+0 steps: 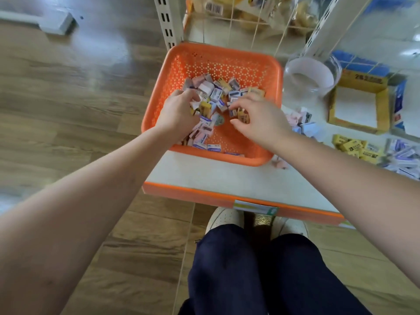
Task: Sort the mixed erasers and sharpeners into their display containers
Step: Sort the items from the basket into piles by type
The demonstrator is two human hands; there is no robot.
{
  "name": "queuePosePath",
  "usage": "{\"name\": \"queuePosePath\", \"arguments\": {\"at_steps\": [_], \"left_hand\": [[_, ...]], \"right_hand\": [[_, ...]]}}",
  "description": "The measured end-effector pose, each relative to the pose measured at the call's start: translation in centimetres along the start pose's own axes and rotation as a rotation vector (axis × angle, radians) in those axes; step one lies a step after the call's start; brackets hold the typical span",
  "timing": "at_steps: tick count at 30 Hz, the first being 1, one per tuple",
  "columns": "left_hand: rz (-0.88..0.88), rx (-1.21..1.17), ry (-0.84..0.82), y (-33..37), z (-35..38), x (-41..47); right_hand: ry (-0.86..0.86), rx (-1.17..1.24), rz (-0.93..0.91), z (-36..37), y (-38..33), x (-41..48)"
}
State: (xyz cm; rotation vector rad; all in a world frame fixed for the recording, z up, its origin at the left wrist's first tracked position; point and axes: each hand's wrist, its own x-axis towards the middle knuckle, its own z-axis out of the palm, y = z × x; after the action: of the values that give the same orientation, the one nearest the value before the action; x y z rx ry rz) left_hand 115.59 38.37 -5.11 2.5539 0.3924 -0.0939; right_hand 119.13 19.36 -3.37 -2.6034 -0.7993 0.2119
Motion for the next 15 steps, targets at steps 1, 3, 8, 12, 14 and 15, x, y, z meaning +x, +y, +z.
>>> {"name": "queuePosePath", "arguments": {"at_steps": [1, 3, 8, 12, 14, 15], "left_hand": [[0.008, 0.012, -0.005, -0.1, -0.1, 0.0], [0.013, 0.032, -0.003, -0.3, -0.3, 0.0], [0.04, 0.019, 0.053, -0.5, -0.2, -0.1], [0.148, 0.173, -0.03, -0.7, -0.1, -0.4], [0.192, 0.312, -0.156, -0.9, -0.6, -0.3], [0.214, 0.371, -0.208, -1.1, -1.0, -0.3]], "right_hand": [[-0.022, -0.02, 0.001, 0.3, -0.2, 0.5], [-0.061, -0.013, -0.001, 1.1, -0.9, 1.5], [-0.156, 0.089, 0.019, 4.0, -2.6, 2.0], [-0.205, 0.096, 0.021, 5.1, -2.5, 2.0], [-0.214, 0.095, 0.013, 5.2, -2.3, 2.2], [-0.224, 0.091, 0.009, 5.2, -2.3, 2.2]]}}
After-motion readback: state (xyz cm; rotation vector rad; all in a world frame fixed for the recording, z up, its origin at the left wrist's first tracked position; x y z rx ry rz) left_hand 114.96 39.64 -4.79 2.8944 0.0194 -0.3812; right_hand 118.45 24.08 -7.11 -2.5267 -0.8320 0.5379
